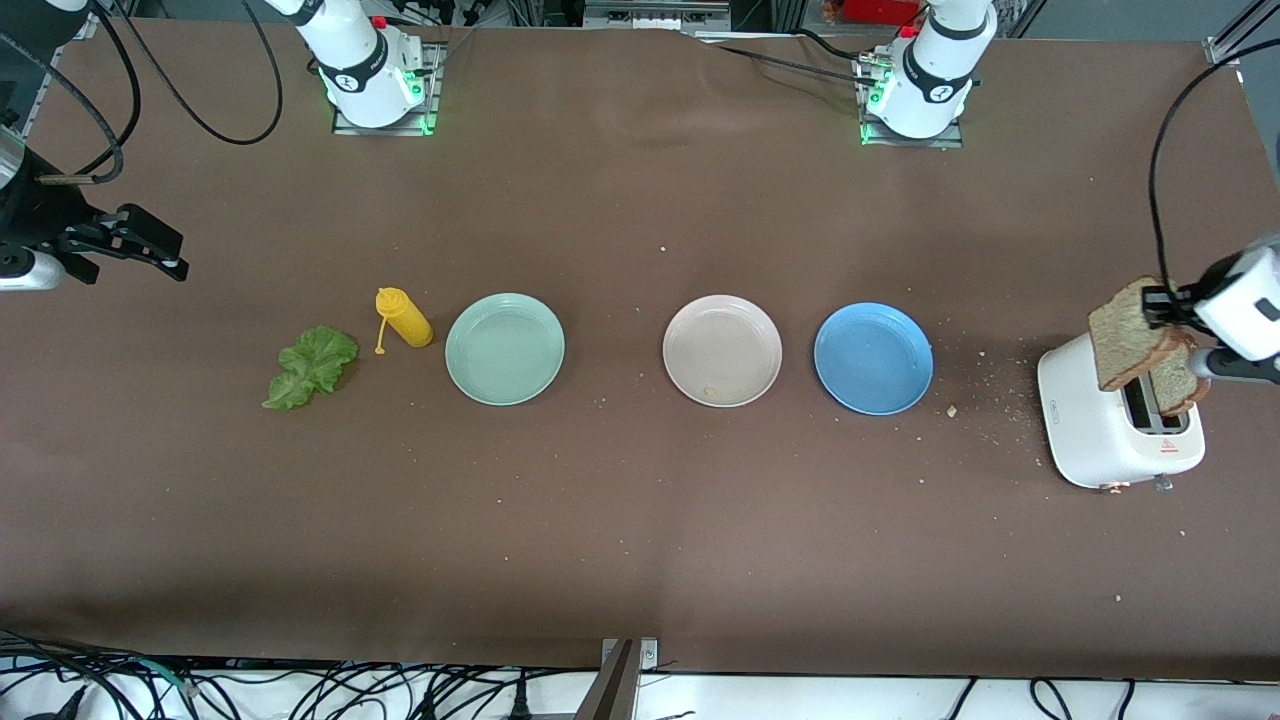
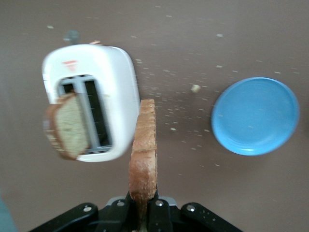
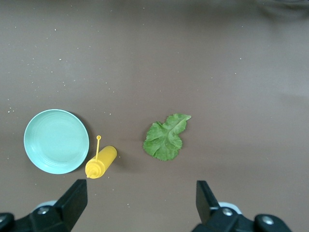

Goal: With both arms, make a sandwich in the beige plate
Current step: 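Grasp the bread slice and lift it out of the toaster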

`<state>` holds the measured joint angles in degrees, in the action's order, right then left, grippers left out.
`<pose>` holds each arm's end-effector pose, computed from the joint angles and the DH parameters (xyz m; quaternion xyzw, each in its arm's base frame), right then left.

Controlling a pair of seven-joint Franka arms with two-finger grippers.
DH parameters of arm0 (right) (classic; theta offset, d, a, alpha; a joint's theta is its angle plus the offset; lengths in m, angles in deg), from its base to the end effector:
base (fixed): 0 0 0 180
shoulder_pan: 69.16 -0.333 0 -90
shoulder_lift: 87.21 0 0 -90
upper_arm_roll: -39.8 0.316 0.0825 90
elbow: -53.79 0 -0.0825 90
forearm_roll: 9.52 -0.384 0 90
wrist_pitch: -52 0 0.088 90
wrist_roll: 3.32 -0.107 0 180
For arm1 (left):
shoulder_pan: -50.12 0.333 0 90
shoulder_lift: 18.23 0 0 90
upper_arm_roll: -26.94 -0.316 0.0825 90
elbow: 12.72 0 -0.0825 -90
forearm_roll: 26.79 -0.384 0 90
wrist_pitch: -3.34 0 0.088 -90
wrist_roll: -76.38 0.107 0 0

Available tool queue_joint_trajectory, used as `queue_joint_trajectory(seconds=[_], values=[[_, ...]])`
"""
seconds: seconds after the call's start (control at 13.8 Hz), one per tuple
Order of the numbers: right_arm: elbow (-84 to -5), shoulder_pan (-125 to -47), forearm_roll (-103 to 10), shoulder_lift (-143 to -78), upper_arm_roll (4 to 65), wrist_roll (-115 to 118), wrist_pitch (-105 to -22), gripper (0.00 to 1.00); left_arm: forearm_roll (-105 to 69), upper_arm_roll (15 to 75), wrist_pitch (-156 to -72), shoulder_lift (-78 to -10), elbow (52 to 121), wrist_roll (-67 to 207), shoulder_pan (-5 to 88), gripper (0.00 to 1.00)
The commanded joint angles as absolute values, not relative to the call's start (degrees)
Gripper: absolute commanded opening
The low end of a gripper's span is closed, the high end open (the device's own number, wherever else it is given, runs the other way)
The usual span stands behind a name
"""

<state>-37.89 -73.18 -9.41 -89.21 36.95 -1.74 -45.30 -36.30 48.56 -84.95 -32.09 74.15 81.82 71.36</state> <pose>0.5764 0.0121 0.6024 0.9992 0.0241 0.0316 0.0019 0.6085 0.0364 0.5153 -0.9927 0.0557 0.1013 0.0339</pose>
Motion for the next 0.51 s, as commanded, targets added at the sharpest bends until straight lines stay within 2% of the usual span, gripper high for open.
queue_joint_trajectory(seconds=[0.0, 0.44], values=[[-36.56, -73.02, -9.61, -89.84, 36.9, -1.48, -44.94, 1.0, -22.98, 50.58, -81.92, -32.55, 73.5, 78.33, 70.86, 0.0], [-36.56, -73.02, -9.61, -89.84, 36.9, -1.48, -44.94, 1.0, -11.18, 51.55, -81.13, -40.89, 74.29, 77.17, 60.67, 0.0]])
